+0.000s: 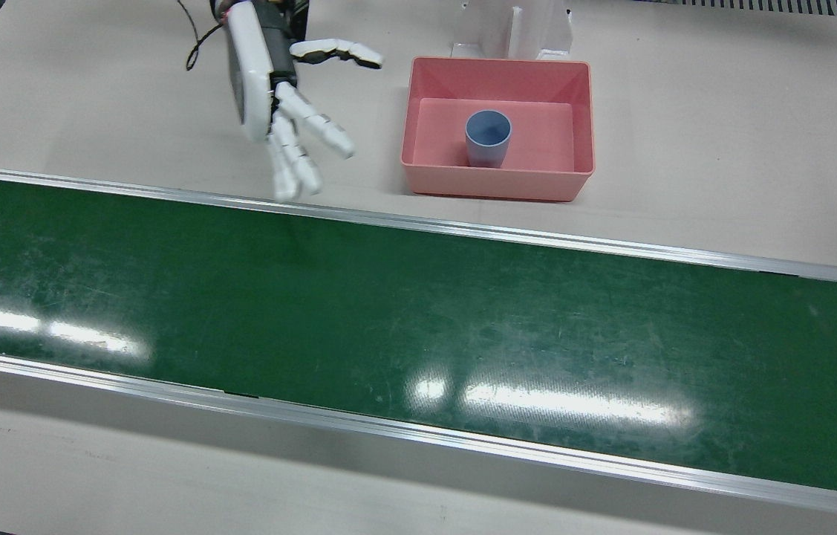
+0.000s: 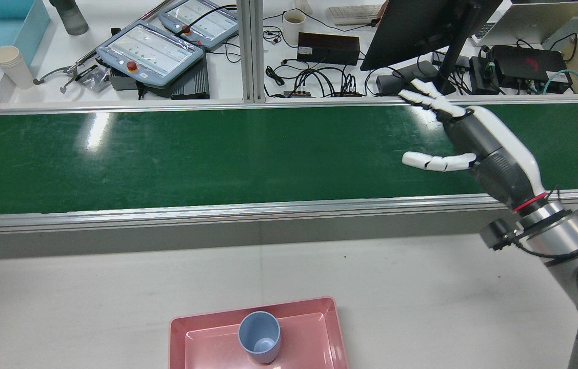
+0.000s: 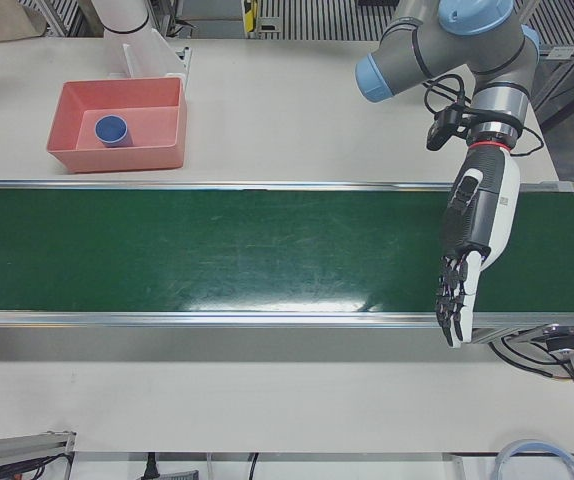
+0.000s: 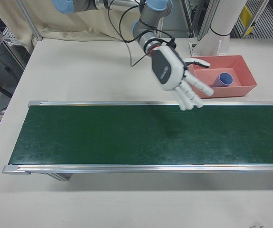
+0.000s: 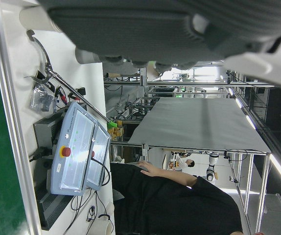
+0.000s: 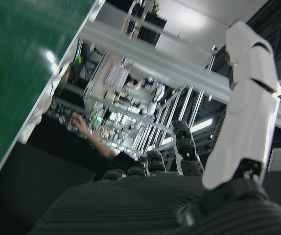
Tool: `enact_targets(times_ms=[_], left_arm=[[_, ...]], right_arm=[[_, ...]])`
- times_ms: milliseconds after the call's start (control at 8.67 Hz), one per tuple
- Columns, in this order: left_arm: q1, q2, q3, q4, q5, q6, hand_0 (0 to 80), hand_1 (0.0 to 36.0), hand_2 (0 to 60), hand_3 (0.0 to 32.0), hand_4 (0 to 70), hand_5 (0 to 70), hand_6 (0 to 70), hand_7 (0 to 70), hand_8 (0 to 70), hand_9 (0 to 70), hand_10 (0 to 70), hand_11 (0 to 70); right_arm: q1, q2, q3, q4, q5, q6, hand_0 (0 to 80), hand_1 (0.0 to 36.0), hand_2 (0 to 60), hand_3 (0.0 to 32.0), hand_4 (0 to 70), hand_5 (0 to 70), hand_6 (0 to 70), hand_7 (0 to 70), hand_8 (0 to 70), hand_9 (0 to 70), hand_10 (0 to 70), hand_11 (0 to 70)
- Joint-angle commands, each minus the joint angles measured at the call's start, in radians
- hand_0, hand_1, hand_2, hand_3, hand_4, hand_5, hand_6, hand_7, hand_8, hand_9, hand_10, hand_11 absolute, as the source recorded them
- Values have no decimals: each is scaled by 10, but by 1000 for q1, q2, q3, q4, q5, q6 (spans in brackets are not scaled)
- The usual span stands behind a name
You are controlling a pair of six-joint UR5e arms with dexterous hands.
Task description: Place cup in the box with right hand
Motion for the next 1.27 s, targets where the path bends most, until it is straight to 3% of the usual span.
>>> enact_targets(times_ms=[0, 115, 577, 808, 1038, 1154], left_arm=[[0, 0, -3, 2, 0, 0, 0, 0, 0, 0, 0, 0, 0, 0, 0, 0, 0, 0], [0, 0, -5, 2, 0, 0, 0, 0, 0, 0, 0, 0, 0, 0, 0, 0, 0, 0], [0, 0, 3, -1, 0, 0, 0, 0, 0, 0, 0, 0, 0, 0, 0, 0, 0, 0], [2, 0, 4, -3, 0, 0, 0, 0, 0, 0, 0, 0, 0, 0, 0, 0, 0, 0], [2, 0, 1, -1, 0, 0, 0, 0, 0, 0, 0, 0, 0, 0, 0, 0, 0, 0], [2, 0, 3, -1, 0, 0, 0, 0, 0, 0, 0, 0, 0, 0, 0, 0, 0, 0]], right_arm=[[403, -35, -240, 13, -119, 116, 484, 205, 187, 0, 0, 53, 37, 107, 1, 14, 0, 0], [450, -35, -286, 13, -122, 116, 482, 202, 187, 0, 0, 51, 32, 83, 0, 2, 0, 0], [652, -23, -471, 18, -260, 119, 499, 224, 197, 0, 0, 56, 41, 129, 0, 11, 0, 0], [682, -28, -485, 17, -372, 142, 499, 222, 187, 0, 0, 56, 39, 114, 0, 8, 0, 0], [662, -22, -477, 16, -540, 235, 500, 221, 173, 0, 0, 57, 29, 67, 0, 0, 0, 0], [665, -23, -474, 18, -550, 259, 500, 223, 167, 0, 0, 60, 26, 49, 0, 0, 0, 0]])
